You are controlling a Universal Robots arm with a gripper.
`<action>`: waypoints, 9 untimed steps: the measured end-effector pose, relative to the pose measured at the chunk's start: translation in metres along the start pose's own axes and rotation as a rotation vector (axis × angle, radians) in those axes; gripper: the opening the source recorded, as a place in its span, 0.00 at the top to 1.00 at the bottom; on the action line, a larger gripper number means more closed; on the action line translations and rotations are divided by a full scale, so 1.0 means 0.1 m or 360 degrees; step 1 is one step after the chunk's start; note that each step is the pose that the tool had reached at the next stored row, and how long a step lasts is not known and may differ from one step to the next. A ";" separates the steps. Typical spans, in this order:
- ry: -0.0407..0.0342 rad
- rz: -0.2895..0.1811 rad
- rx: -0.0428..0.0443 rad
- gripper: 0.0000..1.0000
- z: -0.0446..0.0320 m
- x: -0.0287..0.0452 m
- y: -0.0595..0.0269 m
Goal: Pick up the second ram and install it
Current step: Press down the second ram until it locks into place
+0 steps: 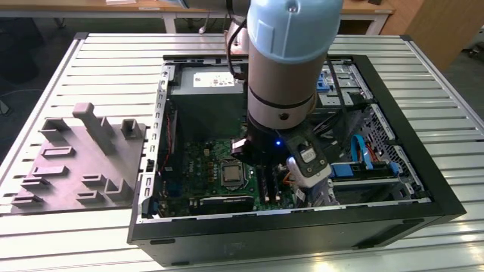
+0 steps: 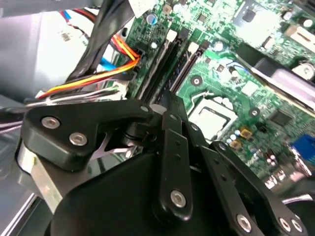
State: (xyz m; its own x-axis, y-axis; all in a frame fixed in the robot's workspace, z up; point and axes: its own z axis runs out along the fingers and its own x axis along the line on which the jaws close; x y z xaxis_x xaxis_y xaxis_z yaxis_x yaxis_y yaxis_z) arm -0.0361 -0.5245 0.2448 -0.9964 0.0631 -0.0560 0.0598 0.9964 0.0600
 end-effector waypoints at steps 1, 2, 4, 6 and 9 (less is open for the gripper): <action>0.0000 0.0000 0.0000 0.90 -0.034 -0.002 0.002; 0.0000 0.0000 0.0000 0.90 -0.051 -0.003 0.003; 0.0000 0.0000 0.0000 0.90 -0.050 -0.003 0.003; 0.0000 0.0000 0.0000 0.90 -0.051 -0.003 0.003; 0.0000 0.0000 0.0001 0.90 -0.054 -0.002 0.015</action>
State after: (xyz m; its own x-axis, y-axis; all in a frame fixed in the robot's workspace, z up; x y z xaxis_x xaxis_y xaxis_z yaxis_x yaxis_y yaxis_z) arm -0.0360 -0.5233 0.2503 -0.9964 0.0631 -0.0560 0.0598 0.9964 0.0596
